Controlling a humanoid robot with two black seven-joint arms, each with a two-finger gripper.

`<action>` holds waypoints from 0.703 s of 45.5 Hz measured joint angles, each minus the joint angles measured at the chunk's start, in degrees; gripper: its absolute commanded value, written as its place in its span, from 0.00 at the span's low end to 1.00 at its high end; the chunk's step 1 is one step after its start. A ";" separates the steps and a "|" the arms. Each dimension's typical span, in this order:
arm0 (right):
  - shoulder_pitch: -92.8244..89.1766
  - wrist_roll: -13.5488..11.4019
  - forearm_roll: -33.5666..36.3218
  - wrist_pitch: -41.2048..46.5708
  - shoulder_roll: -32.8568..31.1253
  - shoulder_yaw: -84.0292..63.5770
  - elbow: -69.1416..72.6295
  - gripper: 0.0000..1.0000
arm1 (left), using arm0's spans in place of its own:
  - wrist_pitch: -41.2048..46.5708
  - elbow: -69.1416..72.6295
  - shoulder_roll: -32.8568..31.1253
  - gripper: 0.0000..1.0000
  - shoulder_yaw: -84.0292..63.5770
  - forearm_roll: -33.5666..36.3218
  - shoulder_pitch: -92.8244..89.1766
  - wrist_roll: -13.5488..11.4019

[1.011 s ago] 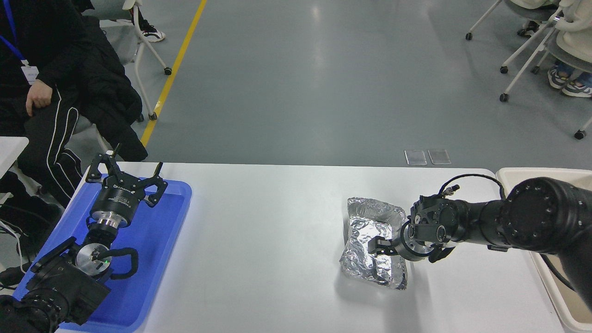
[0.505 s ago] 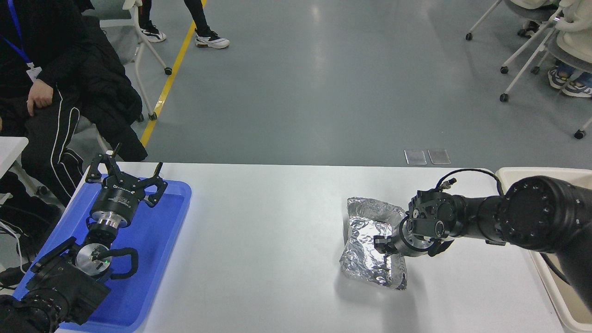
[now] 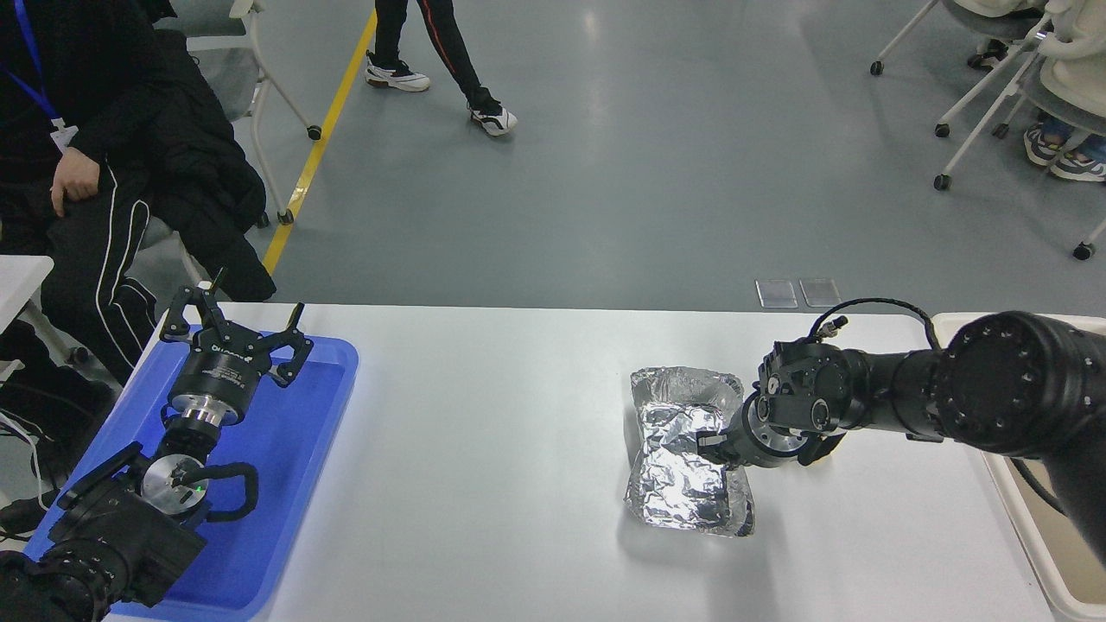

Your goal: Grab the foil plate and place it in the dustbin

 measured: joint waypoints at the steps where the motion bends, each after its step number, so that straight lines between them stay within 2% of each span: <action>1: 0.42 0.00 -0.13 0.01 -0.27 0.03 0.75 0.00 | 0.00 0.00 0.00 1.00 0.00 0.00 0.00 0.00; 16: 14.13 0.05 -2.51 0.01 -7.66 0.26 19.29 0.00 | 0.00 0.00 0.00 1.00 0.00 0.00 -0.01 0.00; 32: 39.90 0.00 -3.03 3.54 -17.53 -4.54 41.32 0.00 | 0.00 0.00 0.00 1.00 0.00 0.03 -0.01 0.00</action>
